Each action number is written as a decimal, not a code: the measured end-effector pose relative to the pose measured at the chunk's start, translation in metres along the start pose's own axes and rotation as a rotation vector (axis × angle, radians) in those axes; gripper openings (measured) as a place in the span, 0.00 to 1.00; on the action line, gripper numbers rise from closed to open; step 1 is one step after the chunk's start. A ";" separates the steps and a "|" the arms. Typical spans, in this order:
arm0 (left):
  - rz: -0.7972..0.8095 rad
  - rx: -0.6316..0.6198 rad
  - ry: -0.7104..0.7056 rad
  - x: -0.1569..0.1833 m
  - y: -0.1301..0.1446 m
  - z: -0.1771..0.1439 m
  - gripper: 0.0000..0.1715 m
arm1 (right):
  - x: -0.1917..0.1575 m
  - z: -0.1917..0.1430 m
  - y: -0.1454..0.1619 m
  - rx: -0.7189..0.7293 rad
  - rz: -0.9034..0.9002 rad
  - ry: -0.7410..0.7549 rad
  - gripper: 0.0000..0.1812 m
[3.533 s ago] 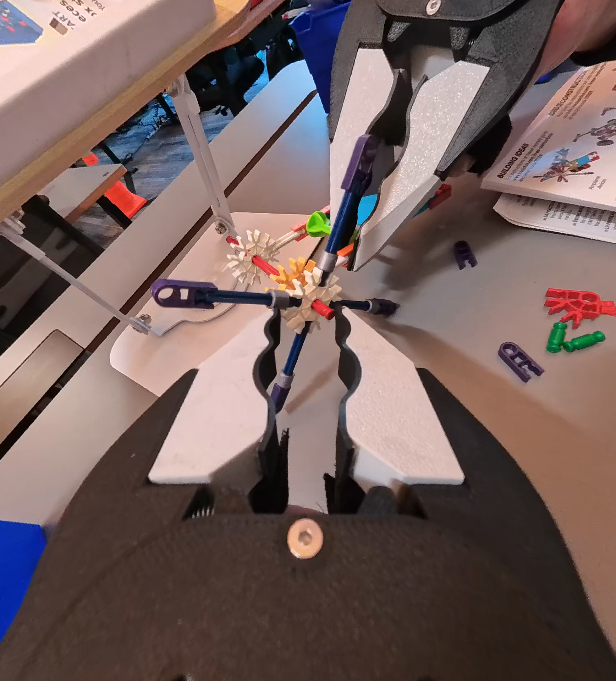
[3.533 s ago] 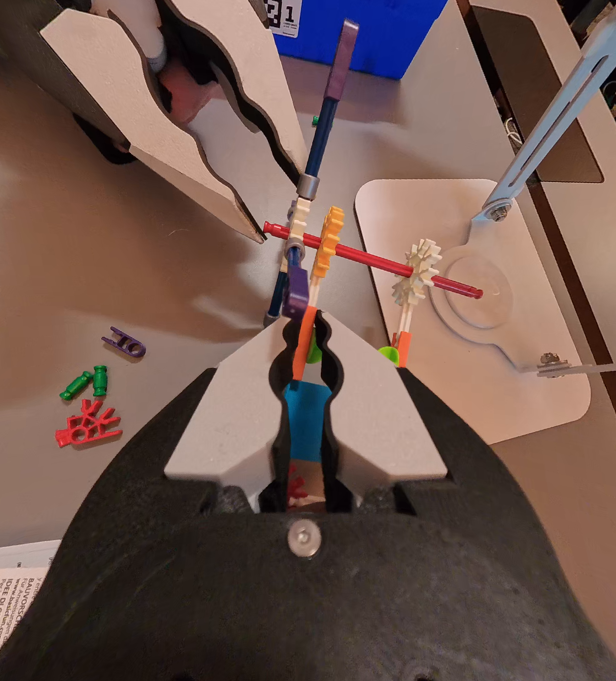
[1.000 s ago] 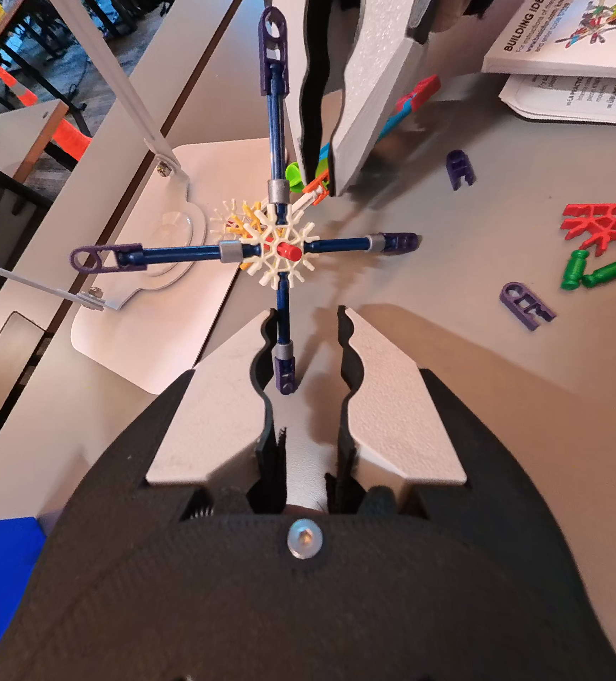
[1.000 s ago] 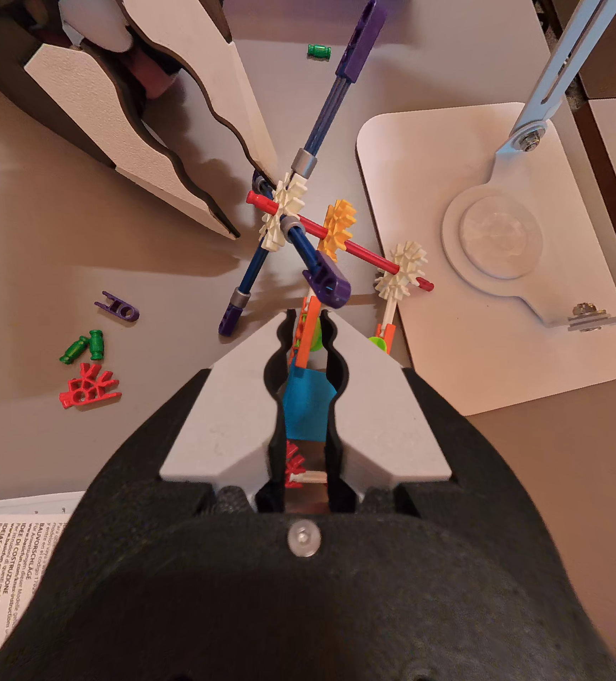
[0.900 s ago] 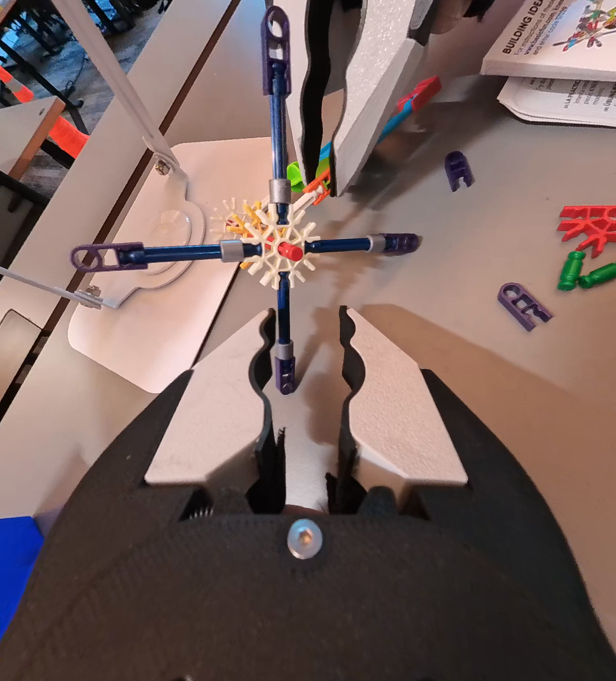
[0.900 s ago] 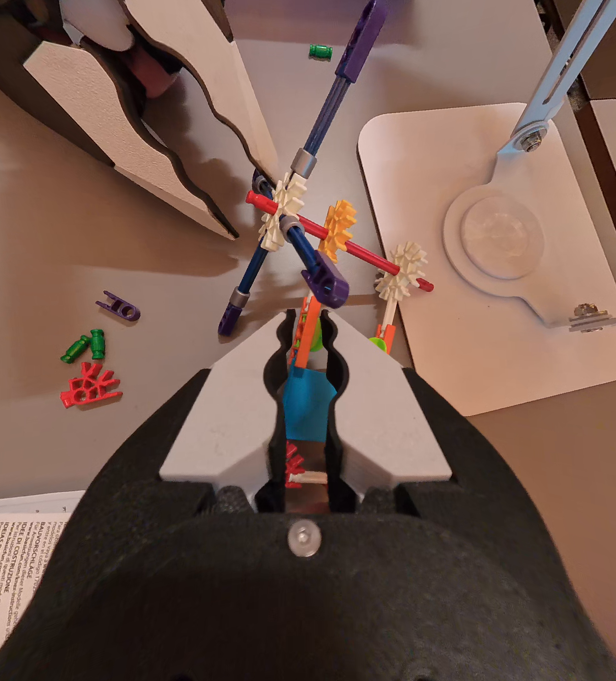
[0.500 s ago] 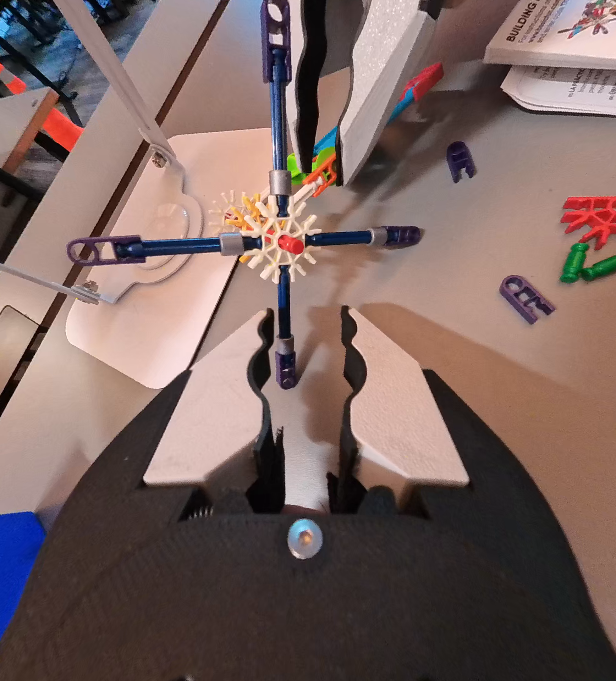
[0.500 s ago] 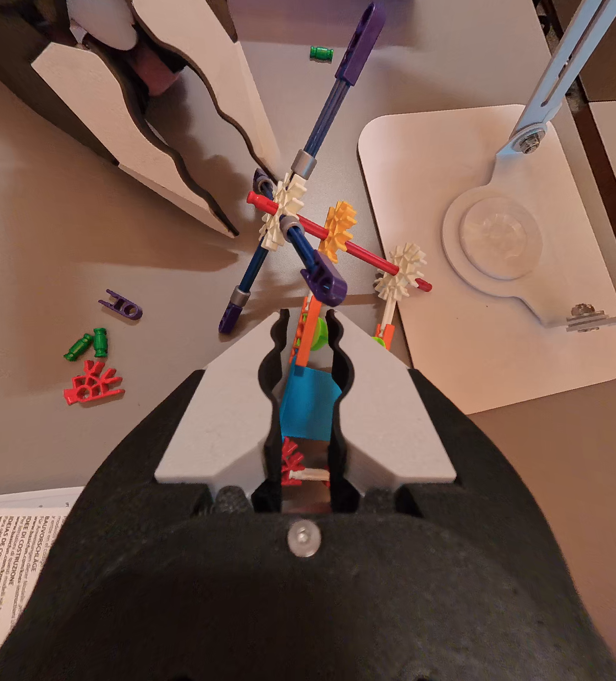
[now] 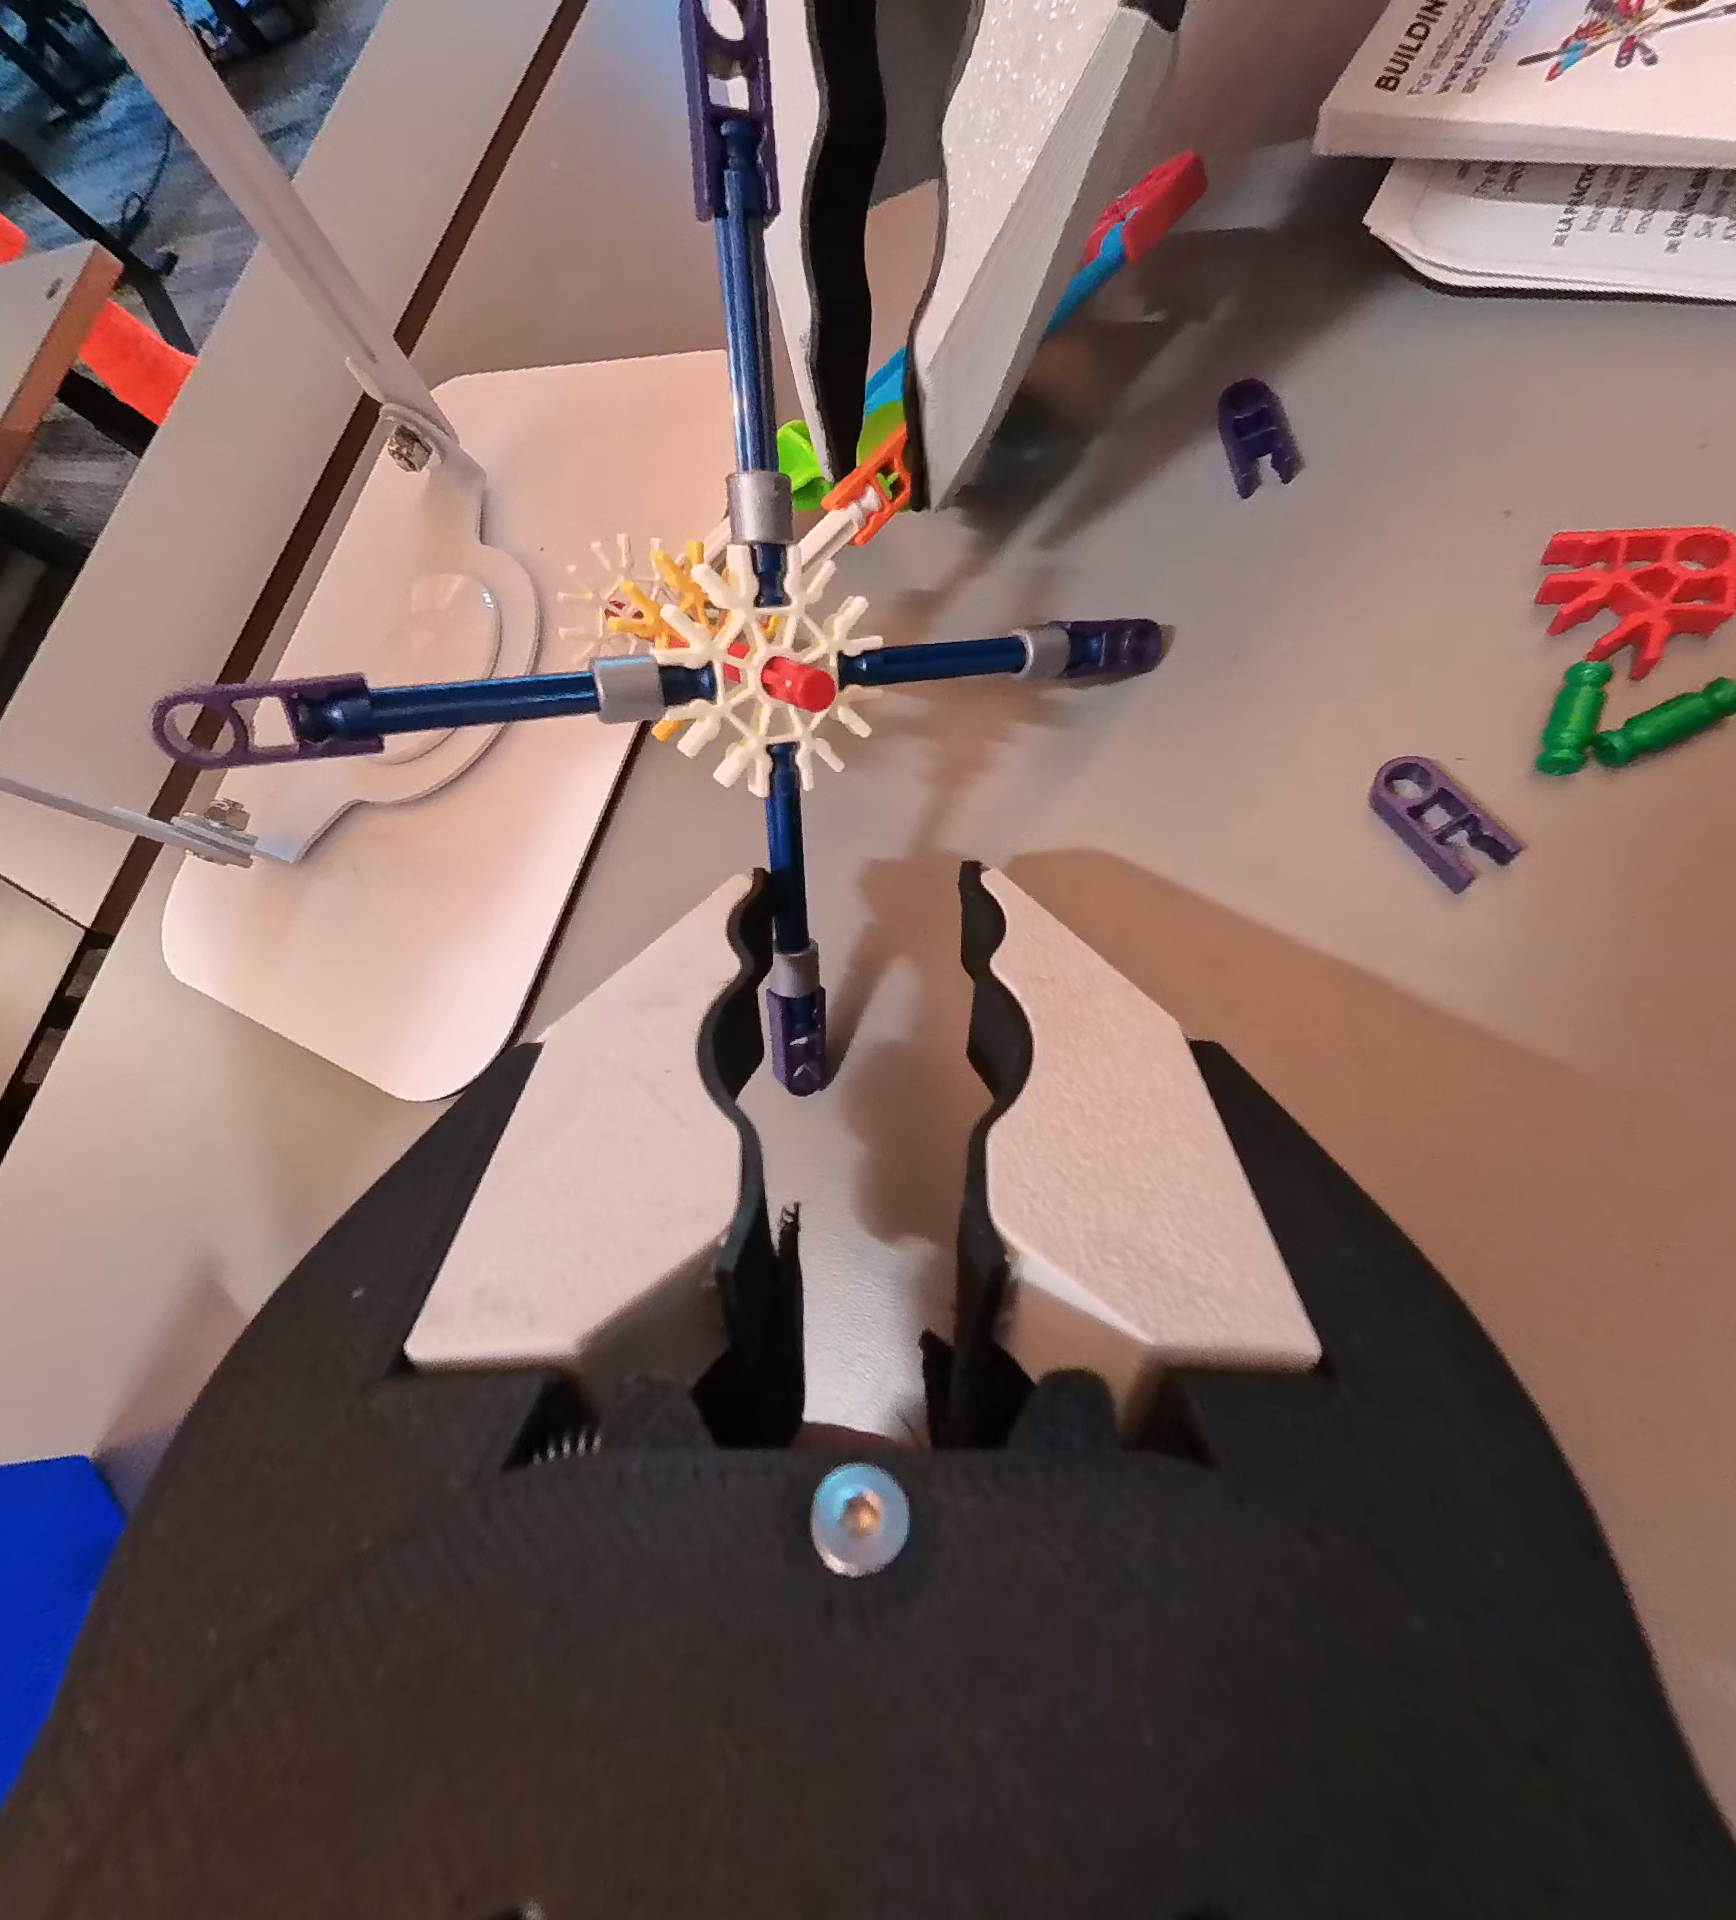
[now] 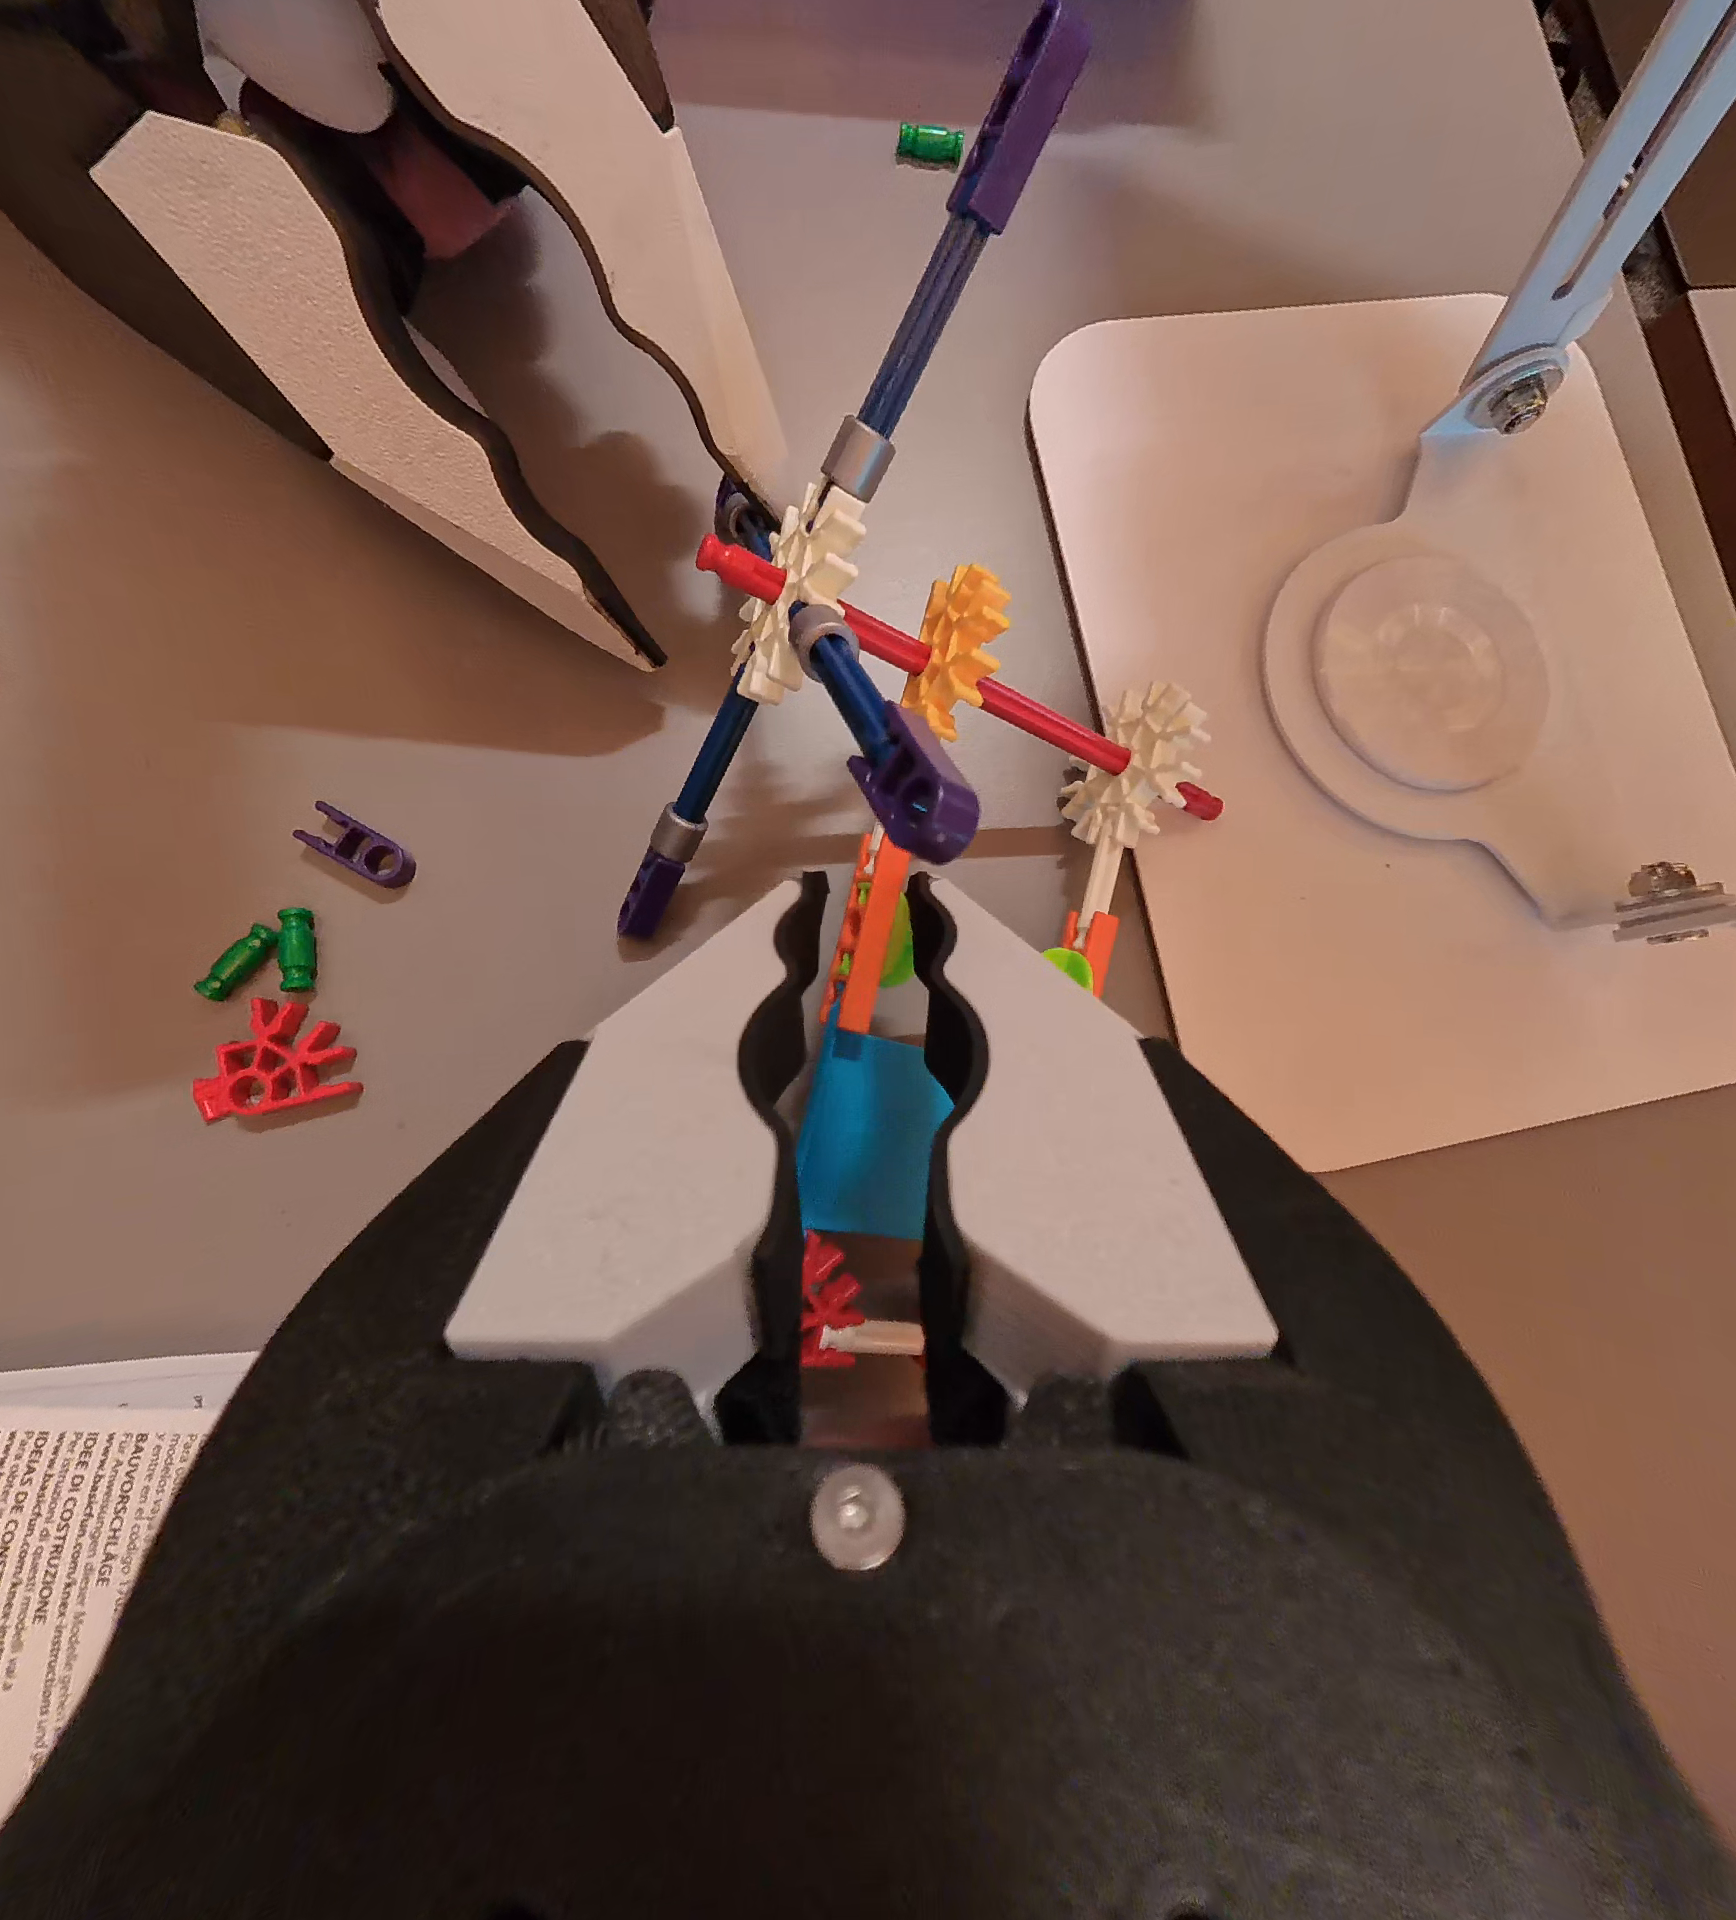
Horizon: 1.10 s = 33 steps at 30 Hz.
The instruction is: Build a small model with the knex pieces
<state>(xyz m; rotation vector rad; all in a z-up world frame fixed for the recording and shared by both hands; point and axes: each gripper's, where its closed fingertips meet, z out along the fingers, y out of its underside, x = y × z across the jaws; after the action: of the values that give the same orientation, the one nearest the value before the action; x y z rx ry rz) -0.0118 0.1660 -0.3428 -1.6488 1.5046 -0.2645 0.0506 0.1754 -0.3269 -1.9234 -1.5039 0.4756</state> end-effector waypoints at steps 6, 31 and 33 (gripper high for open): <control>0.010 -0.008 0.017 0.004 -0.001 -0.002 0.20 | 0.000 0.000 0.001 -0.003 -0.002 -0.001 0.07; 0.057 -0.058 0.134 0.029 0.007 -0.012 0.20 | -0.010 0.001 0.006 -0.033 -0.018 -0.051 0.05; 0.070 -0.065 0.144 0.032 0.008 -0.011 0.19 | -0.014 0.001 0.006 -0.031 -0.037 -0.066 0.04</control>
<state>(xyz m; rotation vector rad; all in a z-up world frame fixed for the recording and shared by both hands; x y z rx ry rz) -0.0165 0.1331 -0.3536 -1.6538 1.6909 -0.3045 0.0501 0.1614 -0.3329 -1.9167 -1.5954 0.5066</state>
